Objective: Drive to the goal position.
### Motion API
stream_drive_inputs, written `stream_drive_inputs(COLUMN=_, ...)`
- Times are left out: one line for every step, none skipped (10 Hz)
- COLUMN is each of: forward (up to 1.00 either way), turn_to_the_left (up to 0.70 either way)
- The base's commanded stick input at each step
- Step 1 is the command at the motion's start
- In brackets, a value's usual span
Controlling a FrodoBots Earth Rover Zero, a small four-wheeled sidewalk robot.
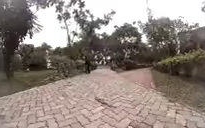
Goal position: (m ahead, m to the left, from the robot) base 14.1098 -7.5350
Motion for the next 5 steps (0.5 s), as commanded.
stream_drive_inputs(forward=0.70, turn_to_the_left=0.00)
stream_drive_inputs(forward=0.70, turn_to_the_left=0.00)
stream_drive_inputs(forward=0.70, turn_to_the_left=-0.05)
stream_drive_inputs(forward=0.70, turn_to_the_left=-0.12)
stream_drive_inputs(forward=0.70, turn_to_the_left=-0.35)
